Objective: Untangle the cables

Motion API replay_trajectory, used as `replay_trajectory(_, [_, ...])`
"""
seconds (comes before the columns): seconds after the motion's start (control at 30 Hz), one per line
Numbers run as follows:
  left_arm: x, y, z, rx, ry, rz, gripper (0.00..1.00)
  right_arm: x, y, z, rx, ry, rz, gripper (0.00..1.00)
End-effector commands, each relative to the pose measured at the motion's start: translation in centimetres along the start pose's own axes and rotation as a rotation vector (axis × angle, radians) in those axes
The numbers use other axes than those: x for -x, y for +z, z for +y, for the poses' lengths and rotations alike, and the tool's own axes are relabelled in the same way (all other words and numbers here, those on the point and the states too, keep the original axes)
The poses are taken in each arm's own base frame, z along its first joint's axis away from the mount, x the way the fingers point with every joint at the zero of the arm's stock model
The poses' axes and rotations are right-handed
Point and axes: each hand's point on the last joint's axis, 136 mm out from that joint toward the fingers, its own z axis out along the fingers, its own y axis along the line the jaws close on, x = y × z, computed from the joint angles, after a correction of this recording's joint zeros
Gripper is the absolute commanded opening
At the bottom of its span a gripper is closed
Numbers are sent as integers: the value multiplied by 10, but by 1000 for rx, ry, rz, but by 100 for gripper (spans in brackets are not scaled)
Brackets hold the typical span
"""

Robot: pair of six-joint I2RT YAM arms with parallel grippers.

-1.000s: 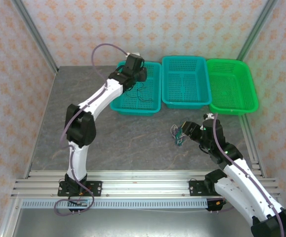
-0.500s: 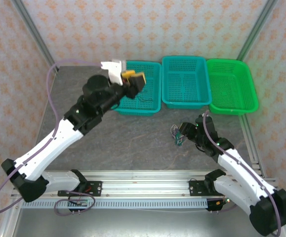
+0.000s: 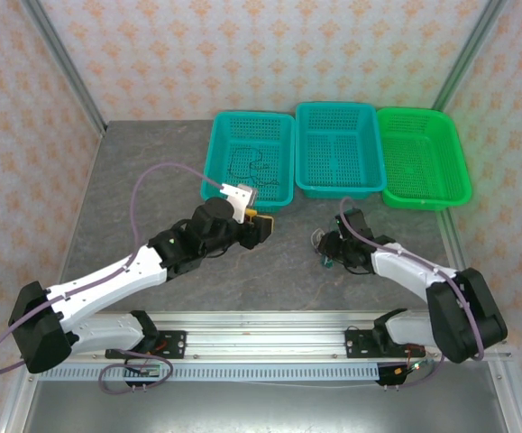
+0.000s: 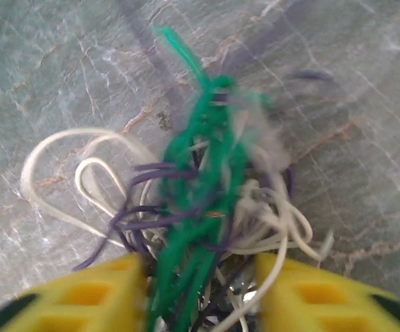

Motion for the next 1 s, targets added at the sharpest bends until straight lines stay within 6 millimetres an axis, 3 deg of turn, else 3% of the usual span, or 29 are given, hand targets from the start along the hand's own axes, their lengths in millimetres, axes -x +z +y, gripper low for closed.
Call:
replay_trajectory(0.0, [17, -4, -2, 7, -22, -69, 51, 6, -4, 13, 42, -69, -3, 18])
replay_trajectory(0.2, [28, -12, 15, 150, -13, -34, 54, -8, -30, 48, 103, -344, 7, 2])
replay_trajectory(0.3, [29, -14, 30, 217, -62, -5, 57, -21, -49, 78, 210, -485, -40, 0])
replay_trajectory(0.47, [11, -3, 55, 231, -231, 68, 58, -46, -72, 117, 425, -664, -104, 0])
replay_trajectory(0.57, [5, 6, 44, 121, -290, 87, 58, -57, -81, 131, 509, -710, -84, 0])
replay_trajectory(0.73, [2, 26, 0, -144, -307, 132, 59, -68, -86, 145, 589, -738, -44, 0])
replay_trajectory(0.9, [-10, 45, 12, -100, -320, 157, 59, -72, -91, 155, 641, -736, -36, 0])
replay_trajectory(0.97, [-12, 49, 11, -106, -326, 157, 53, -72, -92, 156, 648, -728, -39, 0])
